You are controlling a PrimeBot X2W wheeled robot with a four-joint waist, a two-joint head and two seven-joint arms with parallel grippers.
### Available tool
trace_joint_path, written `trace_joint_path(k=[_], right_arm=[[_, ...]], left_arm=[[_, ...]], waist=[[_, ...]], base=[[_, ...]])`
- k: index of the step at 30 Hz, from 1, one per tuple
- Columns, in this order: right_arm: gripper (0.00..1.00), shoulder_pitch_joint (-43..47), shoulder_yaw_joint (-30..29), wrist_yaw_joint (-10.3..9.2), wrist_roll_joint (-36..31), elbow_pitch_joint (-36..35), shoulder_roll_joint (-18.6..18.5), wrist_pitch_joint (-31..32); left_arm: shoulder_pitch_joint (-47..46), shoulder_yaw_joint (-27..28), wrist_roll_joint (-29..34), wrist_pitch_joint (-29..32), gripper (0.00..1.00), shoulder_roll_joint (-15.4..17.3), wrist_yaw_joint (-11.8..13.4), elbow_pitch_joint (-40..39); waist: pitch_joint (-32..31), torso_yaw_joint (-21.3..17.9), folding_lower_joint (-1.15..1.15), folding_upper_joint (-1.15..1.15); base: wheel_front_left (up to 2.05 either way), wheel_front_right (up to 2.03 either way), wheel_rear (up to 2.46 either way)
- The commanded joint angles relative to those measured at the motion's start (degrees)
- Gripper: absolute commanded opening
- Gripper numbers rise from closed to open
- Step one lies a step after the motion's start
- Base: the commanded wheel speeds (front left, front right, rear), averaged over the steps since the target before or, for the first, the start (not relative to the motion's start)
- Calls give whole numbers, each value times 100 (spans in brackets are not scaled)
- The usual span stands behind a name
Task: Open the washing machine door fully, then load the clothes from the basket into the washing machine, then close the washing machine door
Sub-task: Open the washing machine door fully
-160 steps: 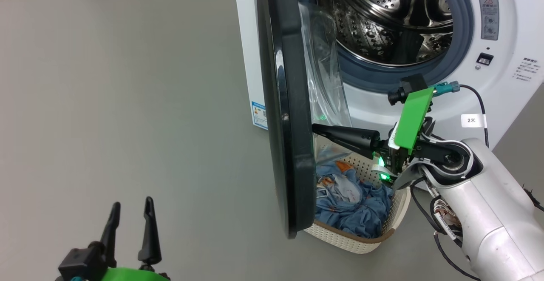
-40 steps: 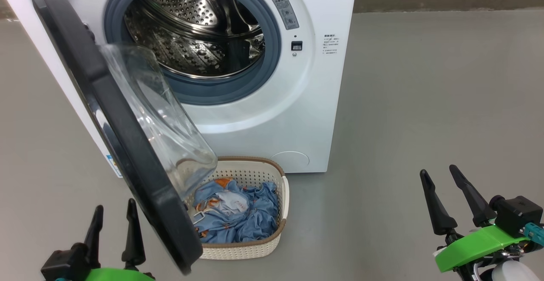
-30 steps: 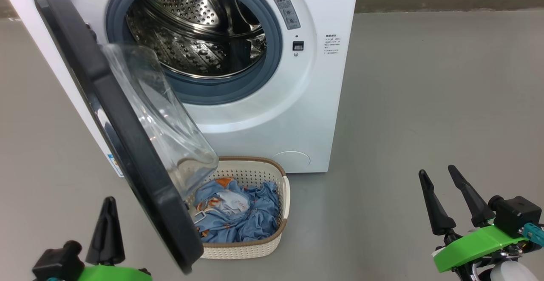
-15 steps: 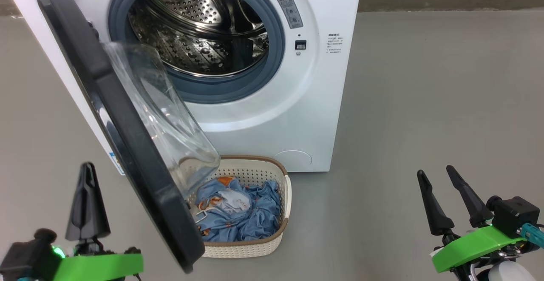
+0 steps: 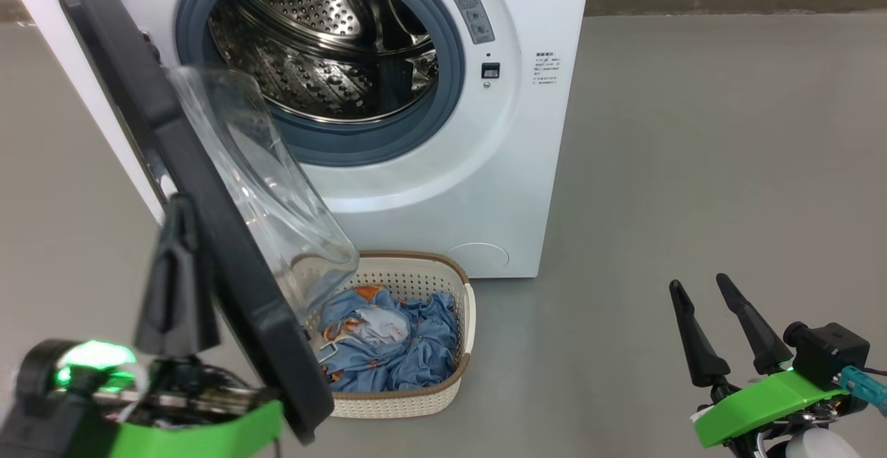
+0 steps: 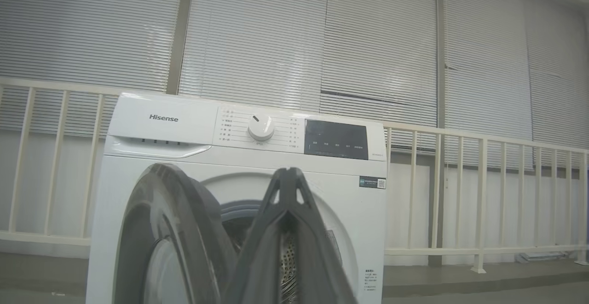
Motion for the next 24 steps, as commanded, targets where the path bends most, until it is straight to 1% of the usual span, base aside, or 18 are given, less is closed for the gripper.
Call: trace_joint_path(k=[1,6,12,17,24], right_arm=[[100,-115,114,26,13,-114,-59,-71],[100,-139,150,26,27,-113,-44,-71],[100,-147,174,26,39,-108,-48,-71],[100,-166,200,26,48,-95,-46,-71],[100,-181,229,26,69,-73,-58,-71]], left_arm=[[-259,-27,72,123,0,13,-62,-325],[-212,-549,66,380,0,-31,-102,-521],[-62,-1086,-39,631,0,-65,-147,-332],[65,-1237,-139,776,0,-78,-80,80],[145,-1272,-240,888,0,-73,-45,767]], waist=[[4,-2,0,0],[17,-28,0,0],[50,-70,0,0],[82,-102,0,0],[99,-112,0,0]], base=[[0,0,0],[0,0,0],[0,0,0],[0,0,0],[0,0,0]])
